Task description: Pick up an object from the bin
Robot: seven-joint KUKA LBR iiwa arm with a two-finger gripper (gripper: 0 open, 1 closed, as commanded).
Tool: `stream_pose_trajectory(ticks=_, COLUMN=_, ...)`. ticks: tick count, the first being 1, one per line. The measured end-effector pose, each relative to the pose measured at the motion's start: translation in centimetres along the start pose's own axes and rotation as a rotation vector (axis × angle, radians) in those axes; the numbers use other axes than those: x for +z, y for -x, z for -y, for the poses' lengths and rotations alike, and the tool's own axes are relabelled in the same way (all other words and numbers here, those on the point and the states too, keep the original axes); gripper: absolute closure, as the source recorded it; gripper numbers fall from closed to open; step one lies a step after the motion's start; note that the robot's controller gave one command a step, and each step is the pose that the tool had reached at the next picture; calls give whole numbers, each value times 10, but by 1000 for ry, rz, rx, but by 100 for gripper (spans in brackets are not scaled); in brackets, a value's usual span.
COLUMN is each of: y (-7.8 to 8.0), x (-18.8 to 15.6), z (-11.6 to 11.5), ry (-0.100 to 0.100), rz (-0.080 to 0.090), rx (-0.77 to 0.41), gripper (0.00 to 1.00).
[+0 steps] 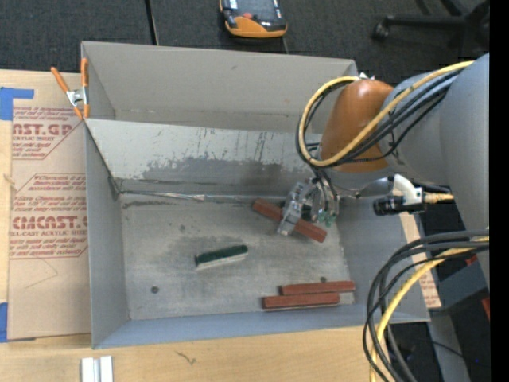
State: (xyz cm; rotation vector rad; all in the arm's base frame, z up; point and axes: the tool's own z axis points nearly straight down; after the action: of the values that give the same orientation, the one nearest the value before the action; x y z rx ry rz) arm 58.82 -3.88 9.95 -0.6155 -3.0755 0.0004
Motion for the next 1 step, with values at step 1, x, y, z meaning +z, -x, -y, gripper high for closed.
stream_pose_trajectory(ticks=1, y=2, x=-18, z=-1, ry=3, rz=9, rx=0, gripper=100)
